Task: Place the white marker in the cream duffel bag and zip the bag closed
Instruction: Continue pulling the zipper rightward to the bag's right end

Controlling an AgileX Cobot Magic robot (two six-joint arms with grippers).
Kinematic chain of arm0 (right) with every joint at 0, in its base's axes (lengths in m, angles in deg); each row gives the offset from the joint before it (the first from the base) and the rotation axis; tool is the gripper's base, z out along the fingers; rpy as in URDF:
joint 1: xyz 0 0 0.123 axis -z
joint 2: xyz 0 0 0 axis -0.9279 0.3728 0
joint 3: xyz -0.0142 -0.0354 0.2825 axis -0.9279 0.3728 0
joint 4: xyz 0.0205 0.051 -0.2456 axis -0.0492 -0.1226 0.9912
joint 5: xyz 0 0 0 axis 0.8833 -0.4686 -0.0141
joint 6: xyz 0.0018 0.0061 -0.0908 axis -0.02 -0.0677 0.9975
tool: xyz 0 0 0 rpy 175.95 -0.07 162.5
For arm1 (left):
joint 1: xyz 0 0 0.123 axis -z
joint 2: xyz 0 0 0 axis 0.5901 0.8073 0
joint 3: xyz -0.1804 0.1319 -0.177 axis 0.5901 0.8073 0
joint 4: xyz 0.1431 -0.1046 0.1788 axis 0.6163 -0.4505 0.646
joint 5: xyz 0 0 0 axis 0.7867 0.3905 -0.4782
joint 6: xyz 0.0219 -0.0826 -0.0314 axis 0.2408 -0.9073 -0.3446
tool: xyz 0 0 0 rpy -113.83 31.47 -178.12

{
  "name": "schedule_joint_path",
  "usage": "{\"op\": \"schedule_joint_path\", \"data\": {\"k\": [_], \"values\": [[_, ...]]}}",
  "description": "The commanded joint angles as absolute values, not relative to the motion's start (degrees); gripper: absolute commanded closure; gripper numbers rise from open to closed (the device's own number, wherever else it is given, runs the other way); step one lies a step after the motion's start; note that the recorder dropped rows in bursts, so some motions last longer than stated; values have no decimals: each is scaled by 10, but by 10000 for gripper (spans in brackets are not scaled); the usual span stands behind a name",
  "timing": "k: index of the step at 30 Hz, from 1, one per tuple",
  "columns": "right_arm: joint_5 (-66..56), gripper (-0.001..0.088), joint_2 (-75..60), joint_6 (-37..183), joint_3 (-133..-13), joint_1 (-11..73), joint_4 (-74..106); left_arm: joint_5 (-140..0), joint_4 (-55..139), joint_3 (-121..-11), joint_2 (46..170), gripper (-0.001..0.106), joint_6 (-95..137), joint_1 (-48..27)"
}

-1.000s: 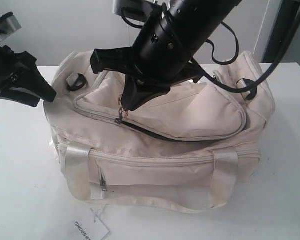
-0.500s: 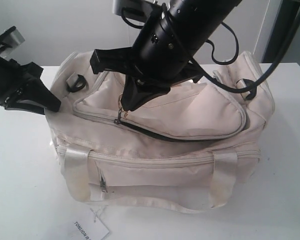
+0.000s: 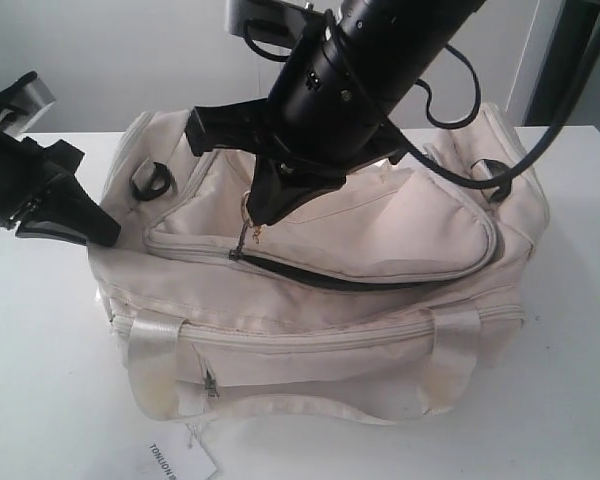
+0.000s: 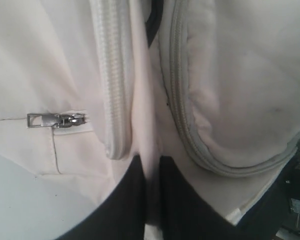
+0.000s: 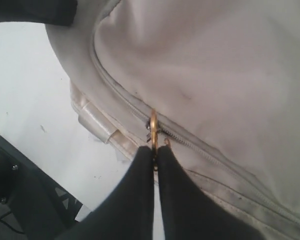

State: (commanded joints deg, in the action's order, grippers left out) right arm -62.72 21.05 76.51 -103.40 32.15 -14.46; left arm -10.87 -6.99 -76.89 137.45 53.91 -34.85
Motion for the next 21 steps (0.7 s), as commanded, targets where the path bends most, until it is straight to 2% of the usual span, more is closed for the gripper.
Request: {"op": "schedule_joint_path", "data": {"k": [12,21], "values": [[-664,868,210,767,-1034,322,-110,-154,-32,-769,1374,1053,540,-348],[-664,868,208,767,-983,322,-64,-165,16,-769,1374,1053,539,-348]]}}
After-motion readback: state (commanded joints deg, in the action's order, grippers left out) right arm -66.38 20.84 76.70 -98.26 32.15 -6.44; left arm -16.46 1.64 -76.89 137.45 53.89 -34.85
